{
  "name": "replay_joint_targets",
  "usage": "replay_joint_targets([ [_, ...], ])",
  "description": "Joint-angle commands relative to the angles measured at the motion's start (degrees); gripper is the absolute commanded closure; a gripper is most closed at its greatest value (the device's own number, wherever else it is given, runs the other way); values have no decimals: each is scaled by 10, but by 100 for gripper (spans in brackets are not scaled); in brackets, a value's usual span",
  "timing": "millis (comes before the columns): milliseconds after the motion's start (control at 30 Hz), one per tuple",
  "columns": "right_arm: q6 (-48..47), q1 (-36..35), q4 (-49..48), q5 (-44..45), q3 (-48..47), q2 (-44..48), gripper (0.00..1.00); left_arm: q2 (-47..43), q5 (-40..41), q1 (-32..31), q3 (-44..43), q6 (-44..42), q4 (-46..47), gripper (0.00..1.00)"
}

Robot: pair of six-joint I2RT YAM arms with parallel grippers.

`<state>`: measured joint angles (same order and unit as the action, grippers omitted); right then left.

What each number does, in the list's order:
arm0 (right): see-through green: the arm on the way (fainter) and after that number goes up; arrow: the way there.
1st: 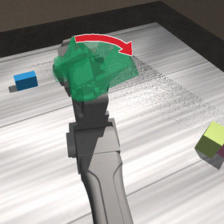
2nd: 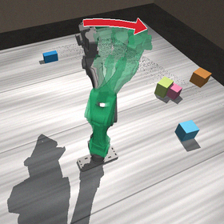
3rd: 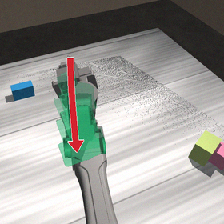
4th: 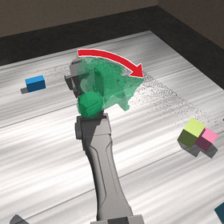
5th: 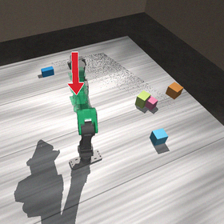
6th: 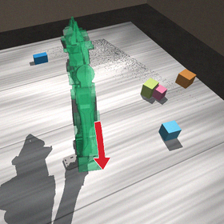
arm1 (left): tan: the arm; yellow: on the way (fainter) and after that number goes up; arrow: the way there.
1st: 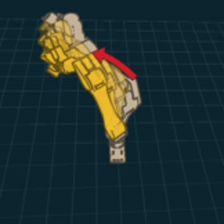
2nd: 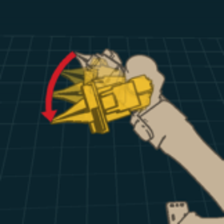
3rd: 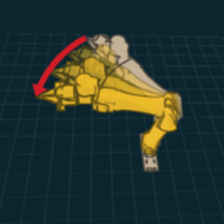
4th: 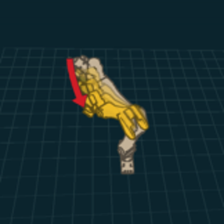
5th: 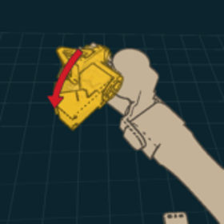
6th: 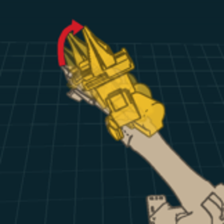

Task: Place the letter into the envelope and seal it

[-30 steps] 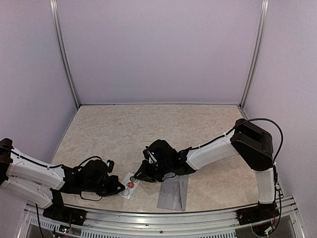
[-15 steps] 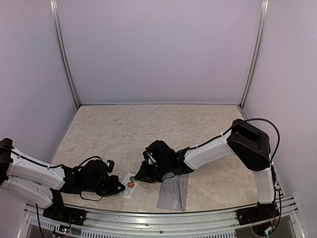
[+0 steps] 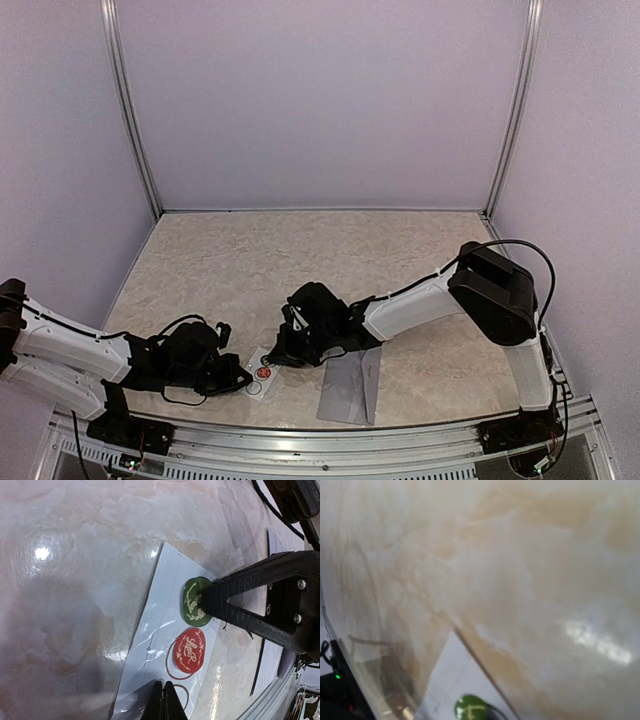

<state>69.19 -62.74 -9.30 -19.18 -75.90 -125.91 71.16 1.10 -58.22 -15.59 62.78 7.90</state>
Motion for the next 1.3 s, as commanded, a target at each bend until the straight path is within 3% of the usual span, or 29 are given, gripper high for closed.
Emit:
replay_joint_targets([
  [0,0,4,19,-6,-9,-18,100,15,-6,-4,7,1,-67,100],
  [333,-47,4,-95,-7,-9,42,100,22,-4,-4,6,9,-77,100],
  [667,-73,19,-128,25,37,141,100,13,14,-4,-2,16,-106,100],
  [800,-101,25,-93,69,98,222,100,-19,41,-4,-29,-2,-141,100],
  [1033,-135,32,15,170,278,441,100,-70,105,-5,-165,-88,-201,86],
  [1267,-101,51,9,185,461,628,100,35,60,-22,-276,-130,-136,82],
])
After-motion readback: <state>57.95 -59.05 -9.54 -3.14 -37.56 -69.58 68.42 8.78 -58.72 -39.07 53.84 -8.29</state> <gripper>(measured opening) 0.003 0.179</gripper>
